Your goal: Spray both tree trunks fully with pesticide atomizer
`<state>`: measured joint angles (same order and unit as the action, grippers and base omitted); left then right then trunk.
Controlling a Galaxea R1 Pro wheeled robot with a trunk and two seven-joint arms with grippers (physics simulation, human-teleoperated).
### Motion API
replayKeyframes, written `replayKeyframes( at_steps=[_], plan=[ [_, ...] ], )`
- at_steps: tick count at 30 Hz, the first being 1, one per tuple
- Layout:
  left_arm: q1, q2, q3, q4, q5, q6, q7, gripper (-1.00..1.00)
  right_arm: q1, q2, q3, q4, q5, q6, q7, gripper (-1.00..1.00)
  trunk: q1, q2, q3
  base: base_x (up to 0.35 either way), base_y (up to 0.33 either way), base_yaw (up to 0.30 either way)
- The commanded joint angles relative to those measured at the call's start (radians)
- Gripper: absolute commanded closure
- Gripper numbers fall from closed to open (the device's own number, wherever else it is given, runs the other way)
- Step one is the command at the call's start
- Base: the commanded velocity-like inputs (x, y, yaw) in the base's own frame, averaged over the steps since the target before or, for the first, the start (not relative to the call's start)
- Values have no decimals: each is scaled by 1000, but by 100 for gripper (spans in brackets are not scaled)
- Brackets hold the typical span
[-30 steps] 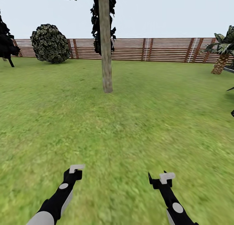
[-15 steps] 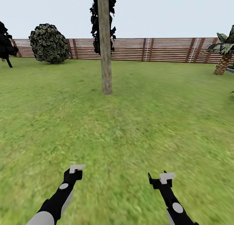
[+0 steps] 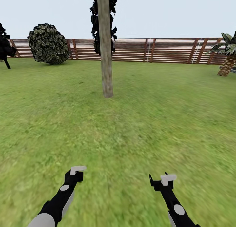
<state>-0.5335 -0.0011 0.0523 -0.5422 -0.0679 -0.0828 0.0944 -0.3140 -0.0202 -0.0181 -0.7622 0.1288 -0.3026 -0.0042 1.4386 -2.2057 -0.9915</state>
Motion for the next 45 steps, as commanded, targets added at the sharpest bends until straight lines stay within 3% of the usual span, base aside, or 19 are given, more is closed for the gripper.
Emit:
replayKeyframes(
  at_steps=[1, 8, 10, 15, 19, 35, 45],
  plan=[
    [0, 0, 2, 1, -7, -3, 2, 100, 0, 0, -2, 0, 10, -3, 0, -100, 0, 0, -1, 338, 0, 0],
    [-1, 1, 3, 1, -7, -3, 2, 100, 0, 0, -1, 2, 10, -3, 0, -100, 0, 0, -1, 338, 0, 0],
    [-1, 1, 3, 1, -7, -3, 2, 100, 0, 0, -4, 65, 10, -10, 0, -100, 0, 0, -1, 338, 0, 0],
    [-1, 2, 7, 1, -6, -3, 2, 100, 1, -3, -6, 107, 11, -103, -1, -100, 0, 0, -1, 338, 0, 0],
    [-1, 1, 4, 1, -7, -3, 4, 100, 1, -6, -8, 211, 11, -178, -2, -100, 0, 0, -1, 338, 0, 0],
    [-2, 3, 6, 1, -7, -3, 7, 100, 2, -1, -5, 236, 12, -190, 0, -100, 0, 0, 0, 338, 0, 0],
    [-2, 3, 6, 1, -7, -3, 7, 100, 2, -1, -5, 236, 12, -190, 0, -100, 0, 0, 13, 338, 0, 0]
  ],
)
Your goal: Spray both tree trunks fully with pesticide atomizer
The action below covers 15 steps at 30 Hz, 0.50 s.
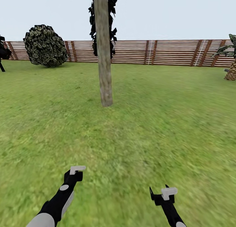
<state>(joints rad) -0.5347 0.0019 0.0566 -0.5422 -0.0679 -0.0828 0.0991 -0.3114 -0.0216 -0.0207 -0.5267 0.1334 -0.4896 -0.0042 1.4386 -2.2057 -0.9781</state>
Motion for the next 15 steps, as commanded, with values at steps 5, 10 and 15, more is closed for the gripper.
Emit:
replayKeyframes(
  at_steps=[5, 10, 15],
  plan=[
    [0, 0, 2, 1, -7, -3, 2, 100, -1, 0, -2, 1, 8, -3, 0, -100, 0, 0, 0, 338, 0, 0],
    [0, 0, 2, 1, -7, -3, 2, 100, -1, 0, -2, 1, 8, -3, 0, -100, 0, 0, 0, 338, 0, 0],
    [0, 0, 2, 1, -7, -3, 2, 100, -1, 0, -2, 1, 8, -3, 0, -100, 0, 0, 0, 338, 0, 0]
  ],
)
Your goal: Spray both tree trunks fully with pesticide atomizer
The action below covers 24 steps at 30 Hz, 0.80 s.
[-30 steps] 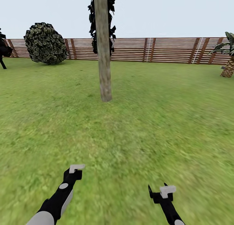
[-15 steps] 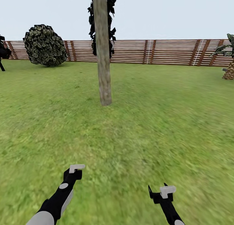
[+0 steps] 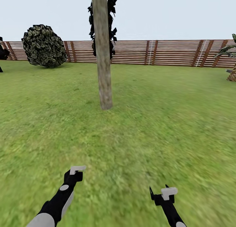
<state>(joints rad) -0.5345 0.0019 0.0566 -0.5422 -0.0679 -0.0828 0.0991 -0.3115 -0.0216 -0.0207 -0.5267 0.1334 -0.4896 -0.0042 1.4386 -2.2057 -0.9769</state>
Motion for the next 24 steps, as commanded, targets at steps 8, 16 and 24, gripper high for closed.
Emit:
replayKeyframes(
  at_steps=[8, 16, 24],
  plan=[
    [-1, 0, 3, 1, -7, -3, 2, 100, -1, 0, -2, 1, 8, -3, 0, -100, 0, 0, -1, 338, 0, 0],
    [-1, 0, 3, 1, -7, -3, 2, 100, -1, 0, -2, 1, 8, -3, 0, -100, 0, 0, -1, 338, 23, 3],
    [-1, 0, 2, 1, -7, -3, 2, 100, -1, 0, -2, 1, 8, -3, 0, -100, 0, 0, -1, 338, 71, 158]
  ],
)
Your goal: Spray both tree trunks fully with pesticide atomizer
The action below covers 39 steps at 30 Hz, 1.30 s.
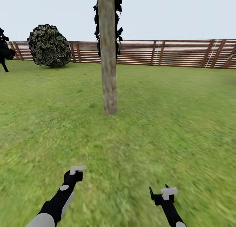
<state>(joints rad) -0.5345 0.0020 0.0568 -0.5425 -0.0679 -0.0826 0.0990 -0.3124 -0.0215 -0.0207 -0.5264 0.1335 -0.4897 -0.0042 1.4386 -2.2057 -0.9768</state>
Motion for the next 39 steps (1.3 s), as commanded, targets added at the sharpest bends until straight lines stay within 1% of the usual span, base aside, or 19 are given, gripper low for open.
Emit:
replayKeyframes(
  at_steps=[1, 7, 39],
  plan=[
    [-1, 0, 1, 1, -7, -3, 2, 100, 0, 0, -2, 0, 8, -3, 0, -100, 0, 0, -1, 338, 73, 153],
    [-1, 0, 1, 1, -7, -3, 2, 100, 1, 0, -2, 0, 8, -3, 0, -100, 0, 0, -1, 338, 73, 88],
    [-1, 0, 1, 0, -7, -3, 2, 100, 0, 0, -1, 2, 9, -3, 1, -100, 0, 0, -1, 338, 73, 3]
  ],
)
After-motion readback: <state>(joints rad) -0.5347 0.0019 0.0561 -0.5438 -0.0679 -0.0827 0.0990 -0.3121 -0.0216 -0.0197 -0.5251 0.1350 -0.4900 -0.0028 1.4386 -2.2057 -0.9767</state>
